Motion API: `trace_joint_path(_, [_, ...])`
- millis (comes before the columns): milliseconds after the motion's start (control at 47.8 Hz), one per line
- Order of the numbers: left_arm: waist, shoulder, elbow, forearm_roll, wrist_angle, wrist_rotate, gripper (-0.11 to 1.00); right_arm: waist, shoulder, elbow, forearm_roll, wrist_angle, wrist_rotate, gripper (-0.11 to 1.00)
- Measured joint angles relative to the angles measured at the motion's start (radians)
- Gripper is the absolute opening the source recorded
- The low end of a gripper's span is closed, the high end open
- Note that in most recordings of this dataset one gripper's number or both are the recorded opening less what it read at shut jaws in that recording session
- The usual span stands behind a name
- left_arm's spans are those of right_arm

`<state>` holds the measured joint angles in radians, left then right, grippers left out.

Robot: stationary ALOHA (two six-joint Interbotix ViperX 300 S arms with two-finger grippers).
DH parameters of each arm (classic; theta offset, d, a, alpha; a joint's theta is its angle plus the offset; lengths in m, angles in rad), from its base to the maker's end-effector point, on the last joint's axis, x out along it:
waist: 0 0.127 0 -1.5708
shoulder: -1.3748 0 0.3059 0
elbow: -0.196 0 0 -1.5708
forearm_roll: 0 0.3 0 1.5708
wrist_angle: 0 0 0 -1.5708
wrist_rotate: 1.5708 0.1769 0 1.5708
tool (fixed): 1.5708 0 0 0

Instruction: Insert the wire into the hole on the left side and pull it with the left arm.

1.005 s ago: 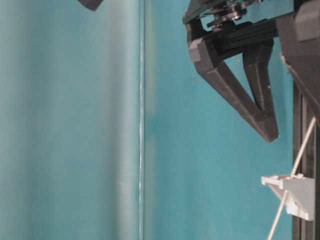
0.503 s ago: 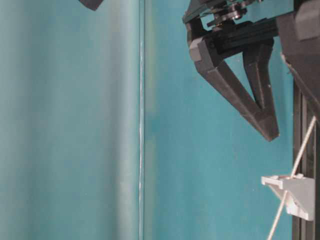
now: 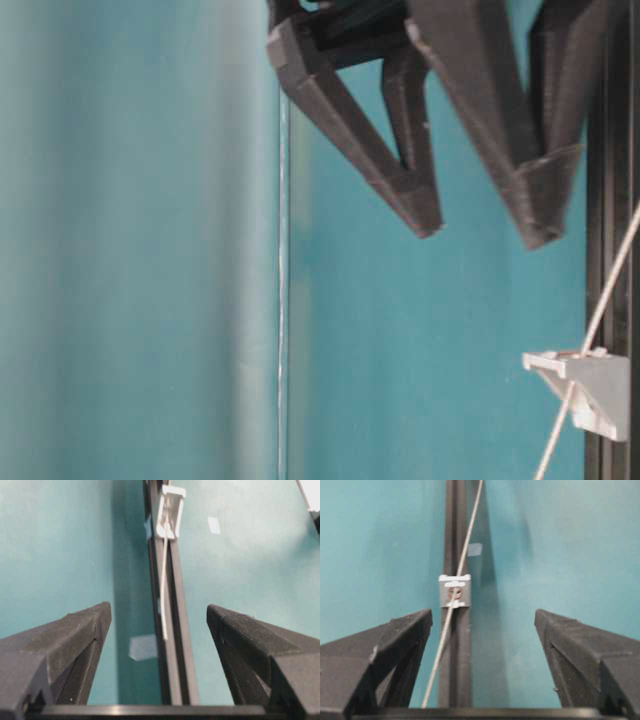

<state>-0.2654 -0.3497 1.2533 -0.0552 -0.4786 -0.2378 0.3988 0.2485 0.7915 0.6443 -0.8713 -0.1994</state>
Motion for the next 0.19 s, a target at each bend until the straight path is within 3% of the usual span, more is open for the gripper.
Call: trace_joint_path(188, [0.052, -0.046, 0.005, 0.000, 0.000, 0.075, 0.89, -0.034, -0.025, 0.021, 0.000, 0.000, -0.003, 0.92])
